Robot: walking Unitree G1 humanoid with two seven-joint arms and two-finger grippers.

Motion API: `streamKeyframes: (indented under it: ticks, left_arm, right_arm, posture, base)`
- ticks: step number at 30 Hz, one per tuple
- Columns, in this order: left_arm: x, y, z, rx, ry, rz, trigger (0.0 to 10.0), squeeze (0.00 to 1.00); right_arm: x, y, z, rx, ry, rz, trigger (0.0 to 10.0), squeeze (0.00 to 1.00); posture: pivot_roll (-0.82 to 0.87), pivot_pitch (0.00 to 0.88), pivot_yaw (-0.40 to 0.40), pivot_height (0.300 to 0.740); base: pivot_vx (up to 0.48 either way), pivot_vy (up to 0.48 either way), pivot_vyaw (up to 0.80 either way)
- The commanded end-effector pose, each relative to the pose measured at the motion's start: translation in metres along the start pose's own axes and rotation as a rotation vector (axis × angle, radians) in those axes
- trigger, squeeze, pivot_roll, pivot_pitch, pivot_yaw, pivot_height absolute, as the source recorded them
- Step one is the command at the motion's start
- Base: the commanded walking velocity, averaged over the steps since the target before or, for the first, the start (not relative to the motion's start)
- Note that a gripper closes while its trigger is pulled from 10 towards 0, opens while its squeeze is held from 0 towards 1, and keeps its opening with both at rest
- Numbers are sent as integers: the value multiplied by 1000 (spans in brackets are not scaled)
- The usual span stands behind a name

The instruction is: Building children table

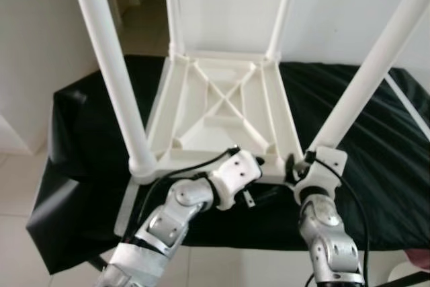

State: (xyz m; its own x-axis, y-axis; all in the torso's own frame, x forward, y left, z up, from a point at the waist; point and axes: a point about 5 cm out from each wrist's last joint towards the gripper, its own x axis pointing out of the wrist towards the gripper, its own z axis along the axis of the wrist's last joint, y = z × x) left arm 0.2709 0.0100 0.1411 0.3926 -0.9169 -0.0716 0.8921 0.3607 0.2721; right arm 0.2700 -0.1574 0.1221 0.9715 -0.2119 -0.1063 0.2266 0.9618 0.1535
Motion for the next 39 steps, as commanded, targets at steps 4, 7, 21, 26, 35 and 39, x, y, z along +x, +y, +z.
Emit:
streamKeyframes:
  ticks: [4,7,21,26,35,39]
  left_arm:
    - [0,-3,1,13,-7,-22,10000,0]
    - [0,-2,1,12,-6,-20,10000,0]
    - [-2,-2,2,11,-4,-23,10000,0]
    - [-2,1,2,15,-2,-14,10000,0]
    - [-4,4,2,16,1,4,10000,0]
    - [-4,5,3,16,2,9,10000,0]
  right_arm:
    - [-1,-14,4,-25,-29,36,10000,1000]
    - [-2,-25,7,-71,-39,139,10000,1000]
    - [5,-49,20,-274,-27,465,10000,0]
    - [4,-45,21,-308,-1,616,10000,0]
    - [8,-50,17,-337,23,657,0,0]
    - [7,-54,15,-338,34,660,0,0]
  posture:
    - [6,0,-42,740]
    - [7,0,-44,740]
    - [-6,0,-30,740]
    - [5,0,-32,740]
    - [18,0,-39,740]
    - [21,0,-39,740]
  base:
    - [0,0,0]
    - [0,0,0]
    - [0,0,0]
    - [0,0,0]
    - [0,0,0]
    - [0,0,0]
